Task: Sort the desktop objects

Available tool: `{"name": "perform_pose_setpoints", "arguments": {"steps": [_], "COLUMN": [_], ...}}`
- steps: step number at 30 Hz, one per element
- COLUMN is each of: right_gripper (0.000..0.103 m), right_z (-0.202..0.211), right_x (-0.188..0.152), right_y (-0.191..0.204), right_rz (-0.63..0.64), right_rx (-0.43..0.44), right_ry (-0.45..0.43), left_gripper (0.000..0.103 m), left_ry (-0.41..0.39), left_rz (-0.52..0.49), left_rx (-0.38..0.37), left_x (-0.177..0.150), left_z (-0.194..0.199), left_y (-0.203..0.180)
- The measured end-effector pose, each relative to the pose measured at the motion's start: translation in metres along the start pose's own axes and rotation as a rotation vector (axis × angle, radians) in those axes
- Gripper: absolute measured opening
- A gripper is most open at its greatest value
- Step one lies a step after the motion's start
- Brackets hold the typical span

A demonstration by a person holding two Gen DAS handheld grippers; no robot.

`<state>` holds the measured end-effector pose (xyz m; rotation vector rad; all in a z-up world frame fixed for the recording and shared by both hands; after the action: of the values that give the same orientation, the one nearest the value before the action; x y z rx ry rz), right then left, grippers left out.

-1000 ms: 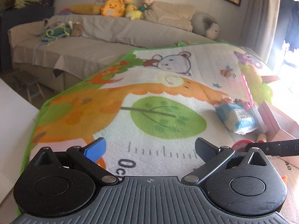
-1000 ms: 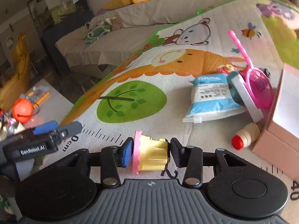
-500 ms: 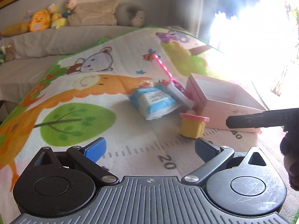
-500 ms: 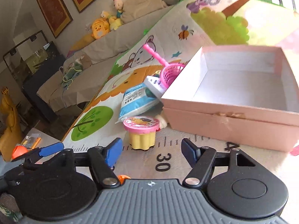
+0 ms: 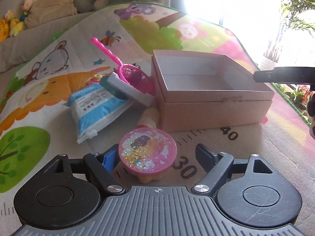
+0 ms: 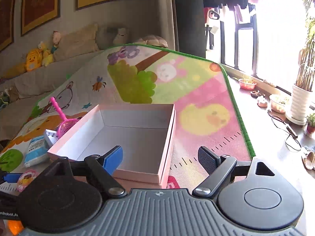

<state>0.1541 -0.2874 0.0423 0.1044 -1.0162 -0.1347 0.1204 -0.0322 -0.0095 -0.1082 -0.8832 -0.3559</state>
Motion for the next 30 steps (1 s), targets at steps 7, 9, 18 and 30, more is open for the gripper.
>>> {"name": "perform_pose_setpoints", "arguments": {"steps": [7, 9, 18, 30], "right_gripper": [0.068, 0.067, 0.101, 0.092], "right_z": [-0.047, -0.049, 0.040, 0.064], "right_x": [0.004, 0.003, -0.017, -0.126], "right_y": [0.032, 0.040, 0.062, 0.173], "right_rz": [0.123, 0.141, 0.237, 0.542], "right_rx": [0.108, 0.164, 0.305, 0.556], "right_ry": [0.077, 0.087, 0.017, 0.229], "left_gripper": [0.085, 0.083, 0.061, 0.061], "left_ry": [-0.007, -0.014, -0.045, -0.077], "left_rz": [0.037, 0.034, 0.095, 0.138], "left_rx": [0.009, 0.011, 0.051, 0.114], "left_x": [0.001, 0.002, -0.003, -0.026], "left_z": [-0.001, -0.001, 0.017, 0.092], "left_y": [0.010, 0.012, 0.037, 0.060]}}
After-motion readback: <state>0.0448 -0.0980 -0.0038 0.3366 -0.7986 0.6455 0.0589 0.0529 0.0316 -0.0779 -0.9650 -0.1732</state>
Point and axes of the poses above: each gripper's, at about its wrist camera, not at the fingertips, and z roughly against the way its jaws point, y to its left, x to its top, the point moved 4 cm from there along -z, roughly the way its jaws point, and after that the axes turned 7 degrees about -z, right-handed, at the moved point
